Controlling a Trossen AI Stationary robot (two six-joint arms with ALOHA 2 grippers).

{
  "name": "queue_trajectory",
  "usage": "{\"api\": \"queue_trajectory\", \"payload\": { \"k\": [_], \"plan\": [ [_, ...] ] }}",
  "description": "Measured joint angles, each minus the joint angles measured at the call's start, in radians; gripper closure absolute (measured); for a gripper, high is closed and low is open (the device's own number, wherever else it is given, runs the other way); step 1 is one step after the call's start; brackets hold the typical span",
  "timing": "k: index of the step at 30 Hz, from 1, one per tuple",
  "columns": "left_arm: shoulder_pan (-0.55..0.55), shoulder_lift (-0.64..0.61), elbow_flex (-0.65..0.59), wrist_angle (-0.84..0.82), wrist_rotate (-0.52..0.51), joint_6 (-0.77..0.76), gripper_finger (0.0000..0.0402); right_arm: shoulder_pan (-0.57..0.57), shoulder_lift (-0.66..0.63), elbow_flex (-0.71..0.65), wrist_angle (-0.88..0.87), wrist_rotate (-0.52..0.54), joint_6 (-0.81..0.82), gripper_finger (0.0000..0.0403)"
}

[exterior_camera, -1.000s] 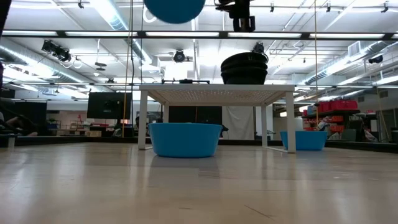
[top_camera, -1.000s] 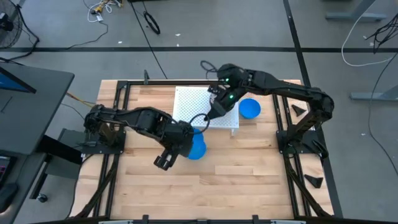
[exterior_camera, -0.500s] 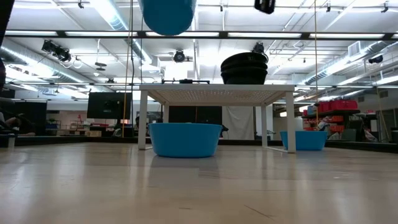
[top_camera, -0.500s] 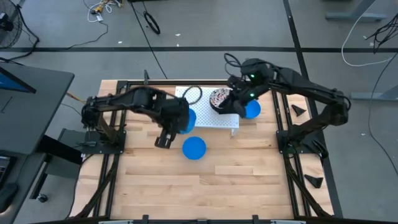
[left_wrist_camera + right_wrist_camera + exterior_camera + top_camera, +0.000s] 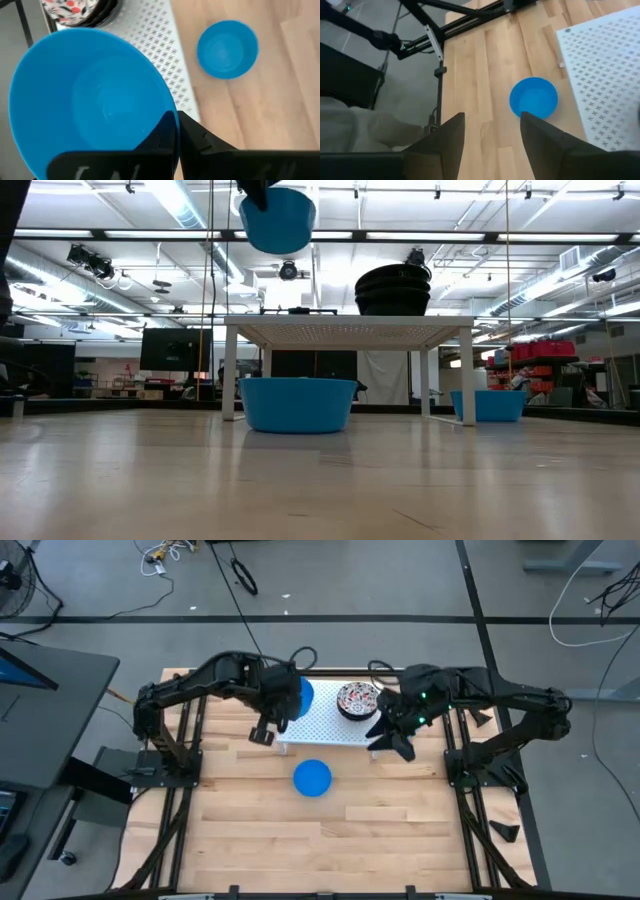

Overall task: Pick & Place Mini bowls
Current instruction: Put the bottom right blue bowl on the shelf

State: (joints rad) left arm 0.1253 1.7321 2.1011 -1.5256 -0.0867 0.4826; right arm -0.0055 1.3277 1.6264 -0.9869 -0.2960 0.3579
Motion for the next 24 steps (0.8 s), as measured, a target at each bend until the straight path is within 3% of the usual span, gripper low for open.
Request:
{"api": "queue_trajectory", "payload": {
  "k": [5,12,17,24],
  "plan": [
    [0.045,0.0,0.0,0.0,-0.037,0.109,0.0398,0.096,0.001,0.0,0.004,0.122,0.013,0.0211],
    [0.102,0.007,0.0,0.017,-0.05,0.262,0.0398,0.18,0.001,0.0,0.004,0.21,0.114,0.0211],
    [0.117,0.039,-0.001,0.034,-0.036,0.344,0.0398,0.228,0.001,0.0,0.006,0.235,0.148,0.0211],
    [0.155,0.081,-0.015,0.085,0.008,0.34,0.0398,0.271,0.002,0.0,0.017,0.236,0.205,0.0211]
  ]
}}
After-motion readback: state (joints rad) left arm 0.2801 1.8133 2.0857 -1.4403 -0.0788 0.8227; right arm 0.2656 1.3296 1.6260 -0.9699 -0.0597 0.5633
